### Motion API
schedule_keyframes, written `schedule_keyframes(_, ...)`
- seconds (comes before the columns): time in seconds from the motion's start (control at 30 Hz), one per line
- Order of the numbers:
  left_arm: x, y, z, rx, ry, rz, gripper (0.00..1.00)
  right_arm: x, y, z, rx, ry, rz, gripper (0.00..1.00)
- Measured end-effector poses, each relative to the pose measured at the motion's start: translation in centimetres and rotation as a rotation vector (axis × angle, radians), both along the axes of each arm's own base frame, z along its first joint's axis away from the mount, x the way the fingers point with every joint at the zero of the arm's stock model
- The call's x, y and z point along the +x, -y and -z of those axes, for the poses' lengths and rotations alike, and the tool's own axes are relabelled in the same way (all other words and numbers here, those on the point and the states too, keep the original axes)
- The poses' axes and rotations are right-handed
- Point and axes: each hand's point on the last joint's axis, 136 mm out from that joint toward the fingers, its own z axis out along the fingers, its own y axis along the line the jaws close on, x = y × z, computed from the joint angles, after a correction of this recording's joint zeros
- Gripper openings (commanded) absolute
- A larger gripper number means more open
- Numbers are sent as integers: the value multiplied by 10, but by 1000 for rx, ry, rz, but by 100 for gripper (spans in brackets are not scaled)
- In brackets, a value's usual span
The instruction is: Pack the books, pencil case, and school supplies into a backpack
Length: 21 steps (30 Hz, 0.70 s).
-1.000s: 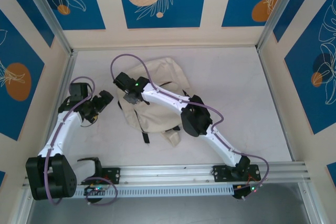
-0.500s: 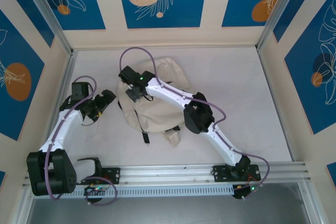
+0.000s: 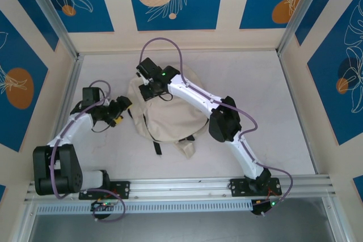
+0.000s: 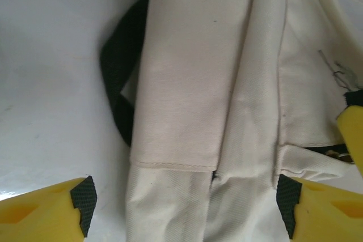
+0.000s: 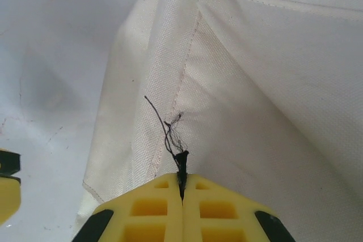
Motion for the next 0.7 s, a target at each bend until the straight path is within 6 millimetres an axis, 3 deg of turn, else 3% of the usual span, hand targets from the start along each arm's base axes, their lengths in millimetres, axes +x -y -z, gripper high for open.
schedule_keyframes(0.2, 15, 29, -6, -92, 48, 59, 69, -3, 1, 6, 6, -31, 17, 6)
schedule_keyframes(0.43, 26, 58, -2, -163, 55, 103, 45, -2, 3, 7, 31, -53, 48, 3)
schedule_keyframes(0.7, 36, 82, 6, -240, 39, 136, 35, -3, 9, 4, 86, -99, 66, 2)
